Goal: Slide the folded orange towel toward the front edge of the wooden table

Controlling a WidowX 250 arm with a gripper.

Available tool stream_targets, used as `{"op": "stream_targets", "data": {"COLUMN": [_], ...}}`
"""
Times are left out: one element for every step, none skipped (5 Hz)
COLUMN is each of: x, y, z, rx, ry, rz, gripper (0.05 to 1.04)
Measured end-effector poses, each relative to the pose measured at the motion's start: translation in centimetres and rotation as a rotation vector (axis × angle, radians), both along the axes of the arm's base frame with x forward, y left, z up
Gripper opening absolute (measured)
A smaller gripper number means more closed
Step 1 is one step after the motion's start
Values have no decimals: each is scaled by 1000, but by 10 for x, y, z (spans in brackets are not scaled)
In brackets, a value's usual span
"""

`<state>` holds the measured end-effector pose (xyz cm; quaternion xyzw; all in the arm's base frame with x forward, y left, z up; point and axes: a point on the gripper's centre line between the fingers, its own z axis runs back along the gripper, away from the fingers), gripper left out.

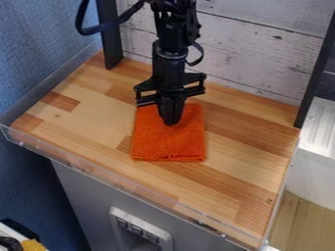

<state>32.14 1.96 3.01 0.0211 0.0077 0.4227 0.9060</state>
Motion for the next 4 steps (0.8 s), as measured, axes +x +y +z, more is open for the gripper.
{"op": "stream_targets", "data": {"x": [-1,-2,-3,-3], "y": [-2,-5,-9,-6], "z": [-4,-4,-5,-6], "rx": [-16,-34,-55,-76], "ry": [13,14,16,13], "rz": [-3,-4,-19,-20], "gripper": [59,59,59,59]}}
